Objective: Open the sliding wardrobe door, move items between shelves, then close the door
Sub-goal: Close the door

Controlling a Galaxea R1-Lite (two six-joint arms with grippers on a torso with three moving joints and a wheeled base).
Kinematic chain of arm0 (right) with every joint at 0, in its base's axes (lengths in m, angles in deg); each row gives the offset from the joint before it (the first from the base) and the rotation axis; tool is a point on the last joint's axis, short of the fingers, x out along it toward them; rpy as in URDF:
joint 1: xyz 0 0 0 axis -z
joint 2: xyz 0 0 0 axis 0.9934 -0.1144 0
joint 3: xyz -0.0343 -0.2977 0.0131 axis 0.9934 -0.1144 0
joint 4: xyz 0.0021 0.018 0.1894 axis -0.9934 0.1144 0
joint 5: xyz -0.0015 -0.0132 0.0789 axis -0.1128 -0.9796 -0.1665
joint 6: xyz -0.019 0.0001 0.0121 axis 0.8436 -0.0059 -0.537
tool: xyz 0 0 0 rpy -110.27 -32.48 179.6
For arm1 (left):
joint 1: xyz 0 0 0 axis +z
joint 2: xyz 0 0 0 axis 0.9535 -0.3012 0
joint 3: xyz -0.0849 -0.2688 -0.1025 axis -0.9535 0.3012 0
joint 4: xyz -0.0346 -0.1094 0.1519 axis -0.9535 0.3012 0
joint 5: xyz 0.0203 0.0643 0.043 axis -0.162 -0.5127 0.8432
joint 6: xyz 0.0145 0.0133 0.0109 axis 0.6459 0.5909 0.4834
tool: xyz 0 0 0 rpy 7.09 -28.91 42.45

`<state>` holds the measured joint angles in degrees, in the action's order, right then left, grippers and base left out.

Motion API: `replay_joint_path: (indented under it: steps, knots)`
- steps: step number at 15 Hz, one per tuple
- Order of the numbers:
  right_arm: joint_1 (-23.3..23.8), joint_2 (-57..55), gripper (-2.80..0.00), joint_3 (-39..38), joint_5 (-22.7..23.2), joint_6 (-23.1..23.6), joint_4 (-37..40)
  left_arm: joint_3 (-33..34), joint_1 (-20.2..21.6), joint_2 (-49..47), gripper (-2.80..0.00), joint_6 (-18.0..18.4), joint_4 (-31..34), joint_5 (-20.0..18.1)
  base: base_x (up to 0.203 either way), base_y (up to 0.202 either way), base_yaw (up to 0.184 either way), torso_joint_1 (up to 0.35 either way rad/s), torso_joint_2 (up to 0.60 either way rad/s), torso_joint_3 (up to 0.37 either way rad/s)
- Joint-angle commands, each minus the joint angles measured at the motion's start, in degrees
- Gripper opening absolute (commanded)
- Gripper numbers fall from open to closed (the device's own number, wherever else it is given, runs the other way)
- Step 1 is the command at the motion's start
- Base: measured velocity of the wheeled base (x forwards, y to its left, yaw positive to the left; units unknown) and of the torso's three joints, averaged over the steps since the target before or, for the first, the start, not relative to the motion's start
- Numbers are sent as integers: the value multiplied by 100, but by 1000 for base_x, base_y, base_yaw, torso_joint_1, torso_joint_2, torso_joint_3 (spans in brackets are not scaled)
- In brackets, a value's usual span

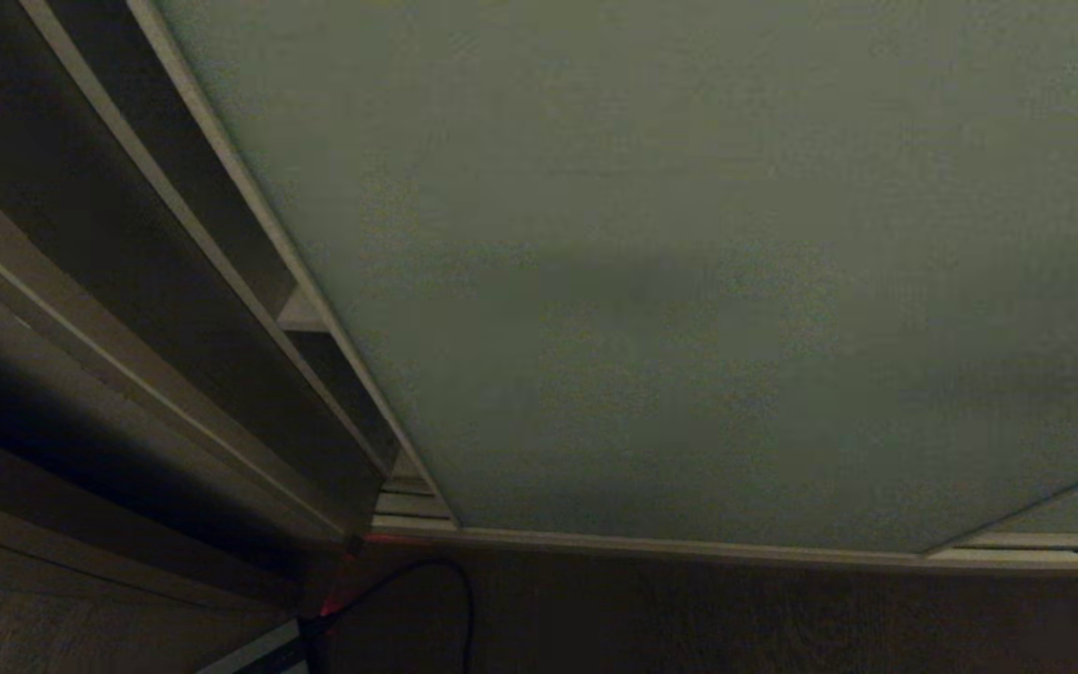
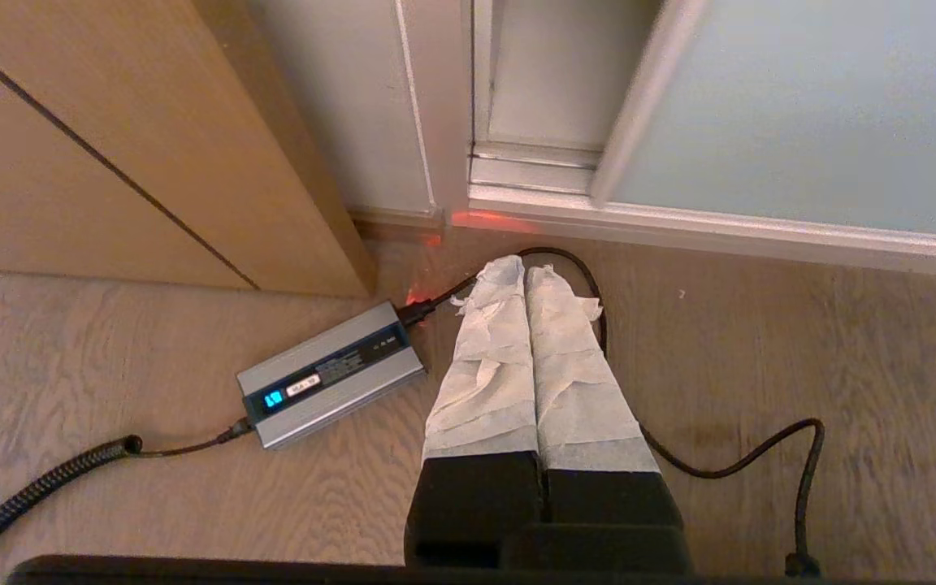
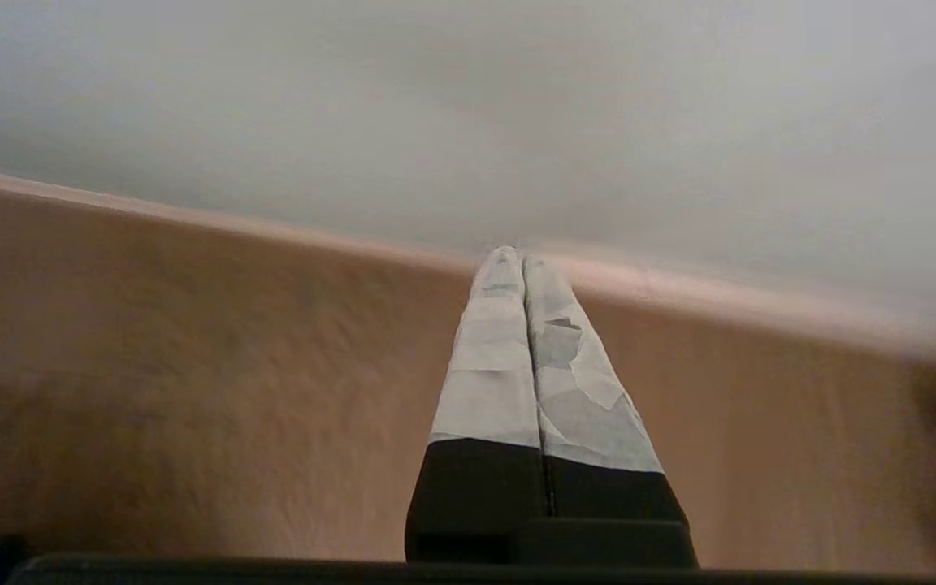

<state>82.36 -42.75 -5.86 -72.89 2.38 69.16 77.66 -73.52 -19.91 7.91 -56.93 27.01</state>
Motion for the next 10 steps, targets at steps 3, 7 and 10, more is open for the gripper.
replay_joint_path:
  steps: [3,7,10]
  knots:
    - [1369,915,-280,-922,57,-27,43,-1,-1,1,-280,-2,8,2,0,0,0,0,0,0]
    - [3108,797,-280,-1213,589,18,-565,-1,-1,1,-280,-2,8,2,0,0,0,0,0,0]
    - [4319,435,-280,-1337,1242,8,-1080,-1,-1,1,-280,-2,8,2,0,0,0,0,0,0]
